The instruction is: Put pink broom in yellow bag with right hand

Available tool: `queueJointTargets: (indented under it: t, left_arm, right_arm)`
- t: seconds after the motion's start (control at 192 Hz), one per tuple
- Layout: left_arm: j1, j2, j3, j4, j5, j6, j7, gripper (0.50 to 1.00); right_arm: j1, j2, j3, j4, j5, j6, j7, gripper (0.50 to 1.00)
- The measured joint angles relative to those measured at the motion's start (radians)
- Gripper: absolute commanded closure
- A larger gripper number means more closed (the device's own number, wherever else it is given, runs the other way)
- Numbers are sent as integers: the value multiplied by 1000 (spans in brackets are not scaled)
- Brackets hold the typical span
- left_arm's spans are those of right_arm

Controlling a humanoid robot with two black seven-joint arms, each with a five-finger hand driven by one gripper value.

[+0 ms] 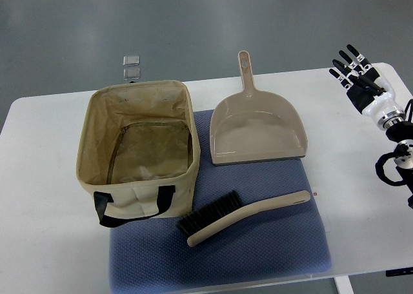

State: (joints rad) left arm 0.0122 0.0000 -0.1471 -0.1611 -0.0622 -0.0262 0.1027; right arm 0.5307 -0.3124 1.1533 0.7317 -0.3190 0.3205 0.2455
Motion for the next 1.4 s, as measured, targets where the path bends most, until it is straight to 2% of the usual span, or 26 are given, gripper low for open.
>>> queueJointTargets:
  t: [1.399]
  left_arm:
    - [0, 0, -2, 9, -1, 4, 2, 500]
  right_arm:
    - [-5, 6, -24, 3, 1, 9, -2, 570]
